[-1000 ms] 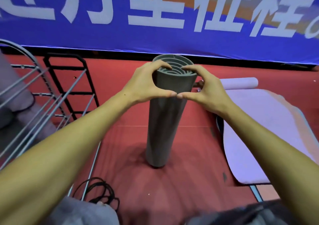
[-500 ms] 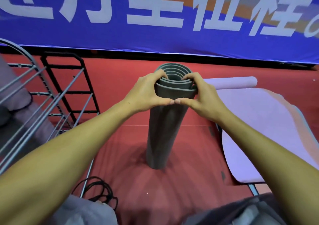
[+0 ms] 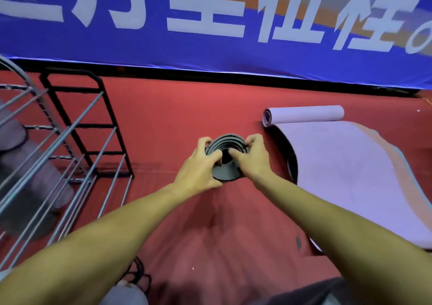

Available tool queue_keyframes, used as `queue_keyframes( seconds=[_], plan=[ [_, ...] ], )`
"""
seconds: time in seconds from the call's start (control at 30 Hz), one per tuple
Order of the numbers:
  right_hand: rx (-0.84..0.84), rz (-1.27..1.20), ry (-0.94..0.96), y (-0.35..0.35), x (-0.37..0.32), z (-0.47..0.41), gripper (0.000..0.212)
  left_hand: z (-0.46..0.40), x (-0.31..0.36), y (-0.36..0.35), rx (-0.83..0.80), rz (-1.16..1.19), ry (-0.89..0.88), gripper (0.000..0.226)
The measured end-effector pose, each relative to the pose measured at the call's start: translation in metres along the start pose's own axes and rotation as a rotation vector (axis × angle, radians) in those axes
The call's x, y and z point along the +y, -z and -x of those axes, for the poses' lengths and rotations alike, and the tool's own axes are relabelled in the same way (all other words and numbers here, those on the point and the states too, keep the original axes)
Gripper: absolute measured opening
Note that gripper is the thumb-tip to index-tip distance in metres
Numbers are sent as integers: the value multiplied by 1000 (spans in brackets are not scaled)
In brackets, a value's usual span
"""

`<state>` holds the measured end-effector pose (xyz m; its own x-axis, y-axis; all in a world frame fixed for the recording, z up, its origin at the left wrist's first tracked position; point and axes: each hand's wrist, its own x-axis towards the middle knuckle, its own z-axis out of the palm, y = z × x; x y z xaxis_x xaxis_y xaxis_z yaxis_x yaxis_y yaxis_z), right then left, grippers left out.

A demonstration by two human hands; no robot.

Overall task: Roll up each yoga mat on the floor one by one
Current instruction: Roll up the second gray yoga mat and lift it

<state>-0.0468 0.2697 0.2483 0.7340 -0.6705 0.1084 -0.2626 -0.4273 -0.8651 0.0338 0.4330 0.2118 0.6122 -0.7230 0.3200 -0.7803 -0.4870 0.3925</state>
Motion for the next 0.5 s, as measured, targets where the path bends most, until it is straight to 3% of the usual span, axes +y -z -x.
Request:
queue_keyframes(
  seconds=[0.07, 0.17, 0.27, 0.33, 0.4, 0.43, 0.5],
  plan=[
    [-14, 75, -12, -4, 20, -1, 54, 12, -7, -1, -28, 1, -25, 56],
    [-166, 82, -11, 4, 34, -6, 79, 25, -23, 17, -81, -19, -120, 53],
    [-252, 184, 88, 6, 37, 1, 73, 43, -30, 30, -70, 2, -198, 37],
    [-266, 262, 135, 2, 39, 10, 64, 50, -31, 34, 40, 119, -127, 26],
    [-316, 294, 148, -3, 42, 20, 62, 54, -45, 34, 89, 57, -39, 17],
    [-354, 304, 156, -5, 43, 25, 63, 59, -58, 31, 49, -29, 11, 14],
    [-422, 333, 173, -11, 47, 35, 65, 75, -90, 19, -186, -188, 148, 13]
  ],
)
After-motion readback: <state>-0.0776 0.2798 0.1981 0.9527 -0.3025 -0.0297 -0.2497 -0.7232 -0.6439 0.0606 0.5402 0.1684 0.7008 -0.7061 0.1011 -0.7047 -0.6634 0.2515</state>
